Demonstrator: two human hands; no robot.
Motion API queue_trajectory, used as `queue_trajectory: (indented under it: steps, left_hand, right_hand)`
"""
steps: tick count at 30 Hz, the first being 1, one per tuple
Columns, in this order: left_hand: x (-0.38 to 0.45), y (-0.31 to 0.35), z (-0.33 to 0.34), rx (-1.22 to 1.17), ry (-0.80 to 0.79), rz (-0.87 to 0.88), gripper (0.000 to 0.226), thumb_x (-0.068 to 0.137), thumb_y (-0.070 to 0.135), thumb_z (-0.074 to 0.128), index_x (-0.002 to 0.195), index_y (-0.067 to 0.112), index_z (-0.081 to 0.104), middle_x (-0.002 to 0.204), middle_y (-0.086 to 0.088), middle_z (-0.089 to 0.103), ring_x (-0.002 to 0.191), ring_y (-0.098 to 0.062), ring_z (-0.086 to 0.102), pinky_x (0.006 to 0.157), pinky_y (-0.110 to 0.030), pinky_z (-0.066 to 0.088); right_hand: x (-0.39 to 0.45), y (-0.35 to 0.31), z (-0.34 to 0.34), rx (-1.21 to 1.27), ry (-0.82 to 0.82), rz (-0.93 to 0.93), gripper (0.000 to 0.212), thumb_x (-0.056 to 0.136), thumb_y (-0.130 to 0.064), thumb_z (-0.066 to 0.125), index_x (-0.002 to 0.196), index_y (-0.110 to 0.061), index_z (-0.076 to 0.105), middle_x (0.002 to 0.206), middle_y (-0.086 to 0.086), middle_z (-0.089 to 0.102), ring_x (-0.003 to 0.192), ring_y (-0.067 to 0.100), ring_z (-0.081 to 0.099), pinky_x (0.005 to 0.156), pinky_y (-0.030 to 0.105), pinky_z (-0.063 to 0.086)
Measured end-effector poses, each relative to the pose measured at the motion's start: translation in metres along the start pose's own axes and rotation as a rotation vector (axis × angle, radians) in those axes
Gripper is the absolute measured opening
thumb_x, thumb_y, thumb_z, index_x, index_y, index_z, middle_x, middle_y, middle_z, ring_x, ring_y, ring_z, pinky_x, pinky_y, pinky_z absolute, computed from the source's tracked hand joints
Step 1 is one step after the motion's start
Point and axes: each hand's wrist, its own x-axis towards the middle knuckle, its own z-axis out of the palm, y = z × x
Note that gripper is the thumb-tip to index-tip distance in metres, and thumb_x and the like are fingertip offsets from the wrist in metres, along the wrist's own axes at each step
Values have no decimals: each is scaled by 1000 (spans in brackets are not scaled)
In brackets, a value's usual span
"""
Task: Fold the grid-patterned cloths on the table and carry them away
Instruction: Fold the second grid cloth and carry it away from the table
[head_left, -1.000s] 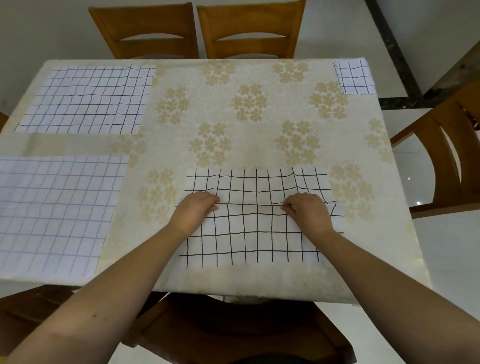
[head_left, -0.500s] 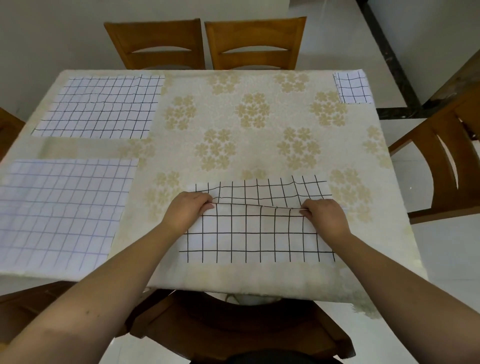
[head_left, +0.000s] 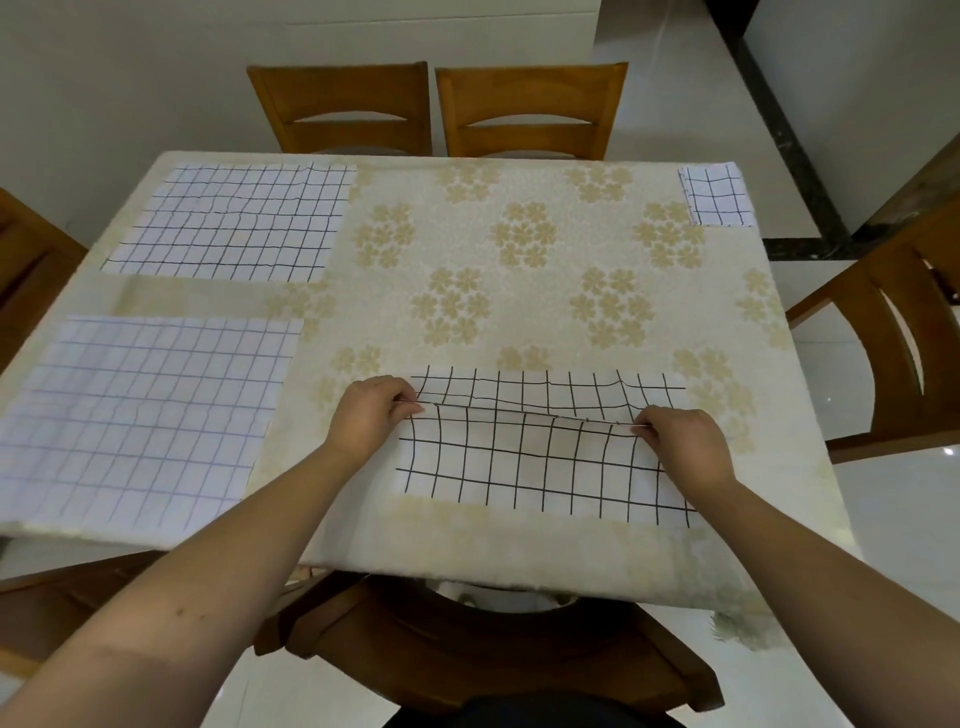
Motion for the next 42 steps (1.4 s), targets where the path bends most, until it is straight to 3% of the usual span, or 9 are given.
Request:
queue_trajectory:
  steps: [4,8,22,29,37,42]
  left_hand:
    - [-3,1,-5,-11,-6,-56,12,80,24,78,81,13,74,79,3,72,69,-6,59,64,-2,34]
    - [-4,1,-9,-22,-27,-59,11,81,24,77,80,13,75,79,3,72,69,-5,58,63,0,35]
    - [3,-3,-19,27,-43,-83,10,86,28,72,86,20,78,85,8,73,73,-4,58,62,-3,33]
    - [24,3,-47,95,138,20,10,86,28,71,84,19,73,83,6,69,80,-14,59,67,-22,38]
    - [47,11,-87,118,309,54,7,92,15,64,93,14,71,92,2,70,86,-17,61,71,-23,40]
    - [21,-8,-71,143,267,45,6,91,17,66,94,18,71,97,6,70,94,-16,61,73,-25,43]
  right_hand:
    - [-3,1,1,15,21,-5,10,80,-14,77,75,-12,67,60,-1,65,49,20,60,52,25,40]
    - [-4,2,2,18,23,-21,5,81,-15,76,79,-12,72,65,1,68,54,23,64,55,29,47]
    - [6,0,-7,14,46,32,9,80,-17,77,74,-14,71,66,-2,70,59,22,65,57,31,49]
    - [38,-8,-29,-22,125,-19,8,84,-21,73,79,-14,73,68,1,70,59,23,64,62,33,49]
    - [72,-22,-61,-11,350,-78,3,85,-13,72,87,-12,74,79,3,73,75,27,67,73,39,49]
    - [48,-25,-44,26,390,-121,12,80,0,73,86,-10,75,80,3,74,76,26,69,75,36,49]
